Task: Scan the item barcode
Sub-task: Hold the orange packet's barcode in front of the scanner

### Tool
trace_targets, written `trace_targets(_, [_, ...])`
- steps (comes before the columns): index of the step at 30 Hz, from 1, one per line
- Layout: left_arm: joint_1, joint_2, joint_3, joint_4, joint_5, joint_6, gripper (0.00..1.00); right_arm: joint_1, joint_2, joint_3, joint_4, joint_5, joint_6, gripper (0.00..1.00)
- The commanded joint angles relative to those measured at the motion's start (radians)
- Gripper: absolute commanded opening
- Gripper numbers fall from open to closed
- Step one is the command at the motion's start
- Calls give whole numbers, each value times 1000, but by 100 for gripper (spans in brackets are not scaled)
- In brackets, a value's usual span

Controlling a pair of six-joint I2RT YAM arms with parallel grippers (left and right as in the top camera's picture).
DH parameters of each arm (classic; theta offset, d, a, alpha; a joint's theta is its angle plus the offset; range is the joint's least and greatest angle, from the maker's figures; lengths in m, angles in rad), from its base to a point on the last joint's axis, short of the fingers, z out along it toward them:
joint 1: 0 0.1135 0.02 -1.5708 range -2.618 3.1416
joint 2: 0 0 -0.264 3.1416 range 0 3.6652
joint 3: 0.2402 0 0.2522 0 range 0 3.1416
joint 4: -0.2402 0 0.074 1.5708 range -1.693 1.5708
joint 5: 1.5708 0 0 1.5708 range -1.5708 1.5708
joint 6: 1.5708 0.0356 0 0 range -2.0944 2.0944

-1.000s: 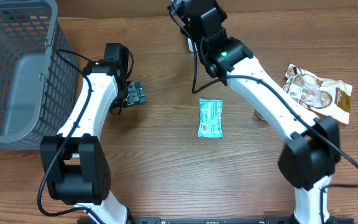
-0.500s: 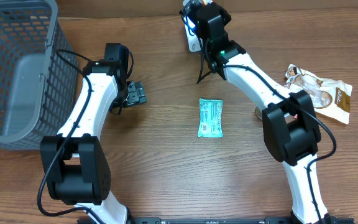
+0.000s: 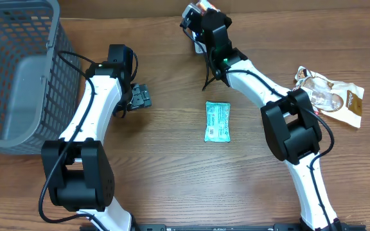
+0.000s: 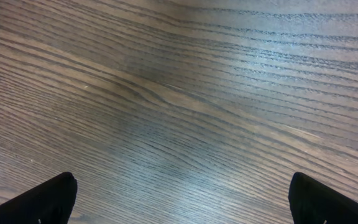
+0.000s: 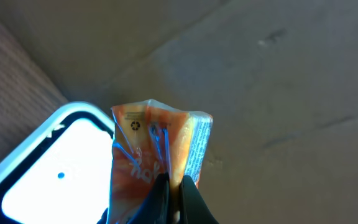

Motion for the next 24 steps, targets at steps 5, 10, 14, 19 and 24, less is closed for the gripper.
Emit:
trace_targets(5, [-2, -15, -5, 0, -13, 12, 100, 2, 76, 14, 53, -15, -183, 4])
trace_targets(10, [-2, -15, -5, 0, -13, 12, 100, 3, 88, 14, 47, -11, -157, 4])
trace_targets(14, [-2, -15, -5, -1, -13, 12, 100, 7, 81, 14, 93, 47, -91, 4])
trace_targets(19, [-2, -15, -5, -1, -14, 12, 100, 11, 0, 14, 91, 37, 168, 4])
trace_targets(24, [-2, -15, -5, -1, -13, 12, 100, 11, -151, 14, -53, 38, 429, 4])
